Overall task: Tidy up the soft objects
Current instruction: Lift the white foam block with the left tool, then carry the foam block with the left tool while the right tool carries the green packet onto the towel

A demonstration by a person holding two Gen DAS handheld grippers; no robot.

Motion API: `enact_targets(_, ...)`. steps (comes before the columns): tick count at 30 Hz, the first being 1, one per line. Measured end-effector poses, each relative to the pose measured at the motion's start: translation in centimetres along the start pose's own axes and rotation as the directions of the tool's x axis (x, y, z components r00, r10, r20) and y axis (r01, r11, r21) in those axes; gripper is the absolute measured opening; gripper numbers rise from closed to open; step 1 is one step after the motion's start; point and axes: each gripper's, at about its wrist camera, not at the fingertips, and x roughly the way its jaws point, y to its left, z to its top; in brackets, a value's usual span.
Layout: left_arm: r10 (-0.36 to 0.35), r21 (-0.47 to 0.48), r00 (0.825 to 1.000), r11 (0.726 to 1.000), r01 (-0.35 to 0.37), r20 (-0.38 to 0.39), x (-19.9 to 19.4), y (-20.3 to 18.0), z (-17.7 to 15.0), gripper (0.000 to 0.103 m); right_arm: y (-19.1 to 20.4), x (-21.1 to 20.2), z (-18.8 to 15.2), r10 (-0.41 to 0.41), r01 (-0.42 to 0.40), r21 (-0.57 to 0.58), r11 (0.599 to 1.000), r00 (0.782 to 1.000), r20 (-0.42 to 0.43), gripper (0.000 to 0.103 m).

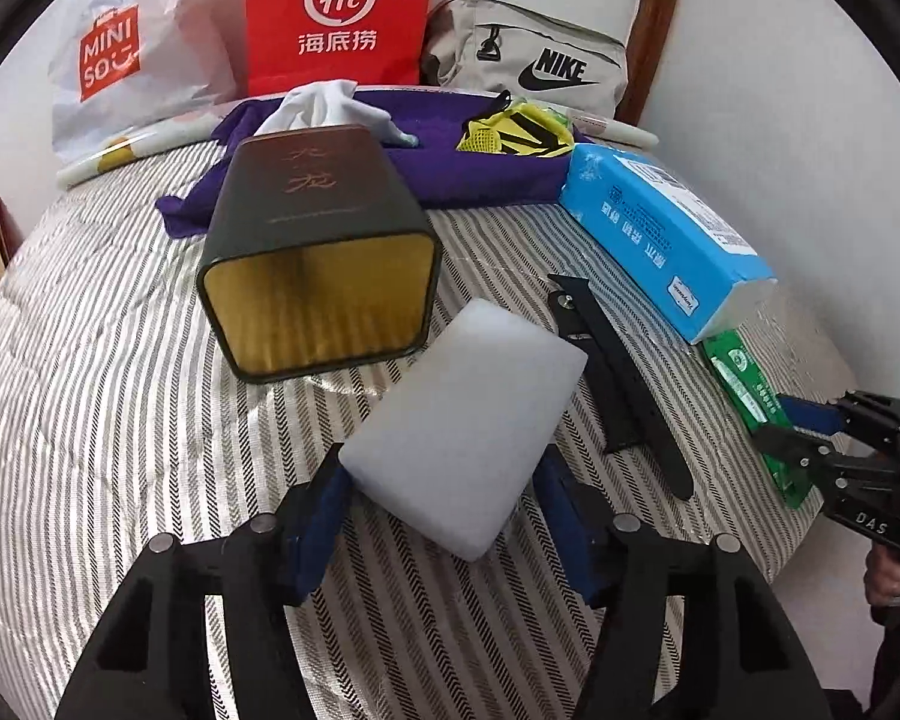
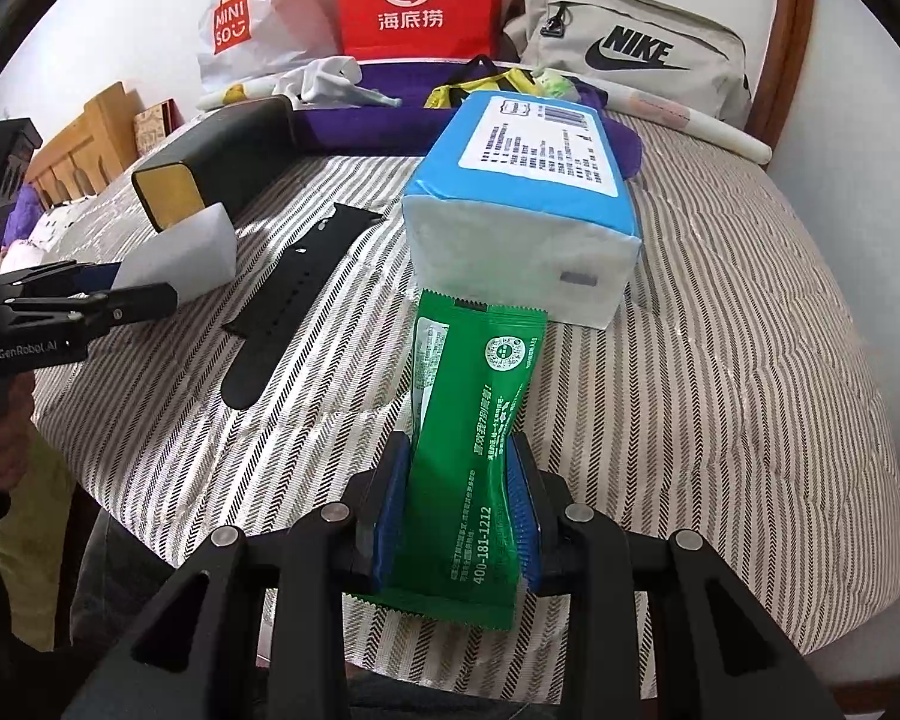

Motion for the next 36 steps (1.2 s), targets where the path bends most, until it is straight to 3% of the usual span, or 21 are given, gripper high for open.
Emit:
enact_targets(6, 0.027, -0.02, 1.0, 0.999, -0.027, 0.009, -1.5, 0.7, -1.4, 0.056, 0.2, -0.4, -0.3, 0.008, -0.008, -0.016, 1.0, 1.0, -0.005, 0.03)
enact_targets(9, 0.075, -0.042, 0.997, 0.996, -0.075, -0.007, -2.0, 1.3, -2.2, 0.056, 0.1, -0.9, -0.2, 0.011, -0.011, -0.015, 1.0, 1.0, 0.002, 0.03)
enact_targets(19, 0.116, -0.098, 0.993, 0.989, -0.115, -0.001, -2.5, 1.6, -3.1, 0.056, -1.6, -0.5, -0.7, 0.046, -0.045, 0.057, 0.997, 0.999, -0.027, 0.03)
enact_targets(25, 0.072, -0.146, 0.997, 0.987, -0.074, -0.016, -3.3, 1.6, -3.0, 0.056, -2.1, -2.0, -0.5, 0.057, -0.056, 0.086, 0.995, 0.998, -0.003, 0.03)
enact_targets(36, 0.124, -0.147, 0.989, 0.983, -0.111, 0.086, -8.3, 1.3, 0.4, 0.056, -1.3, -7.1, 4.0, 0.07, -0.075, 0.042, 0.996, 0.991, 0.113, 0.03)
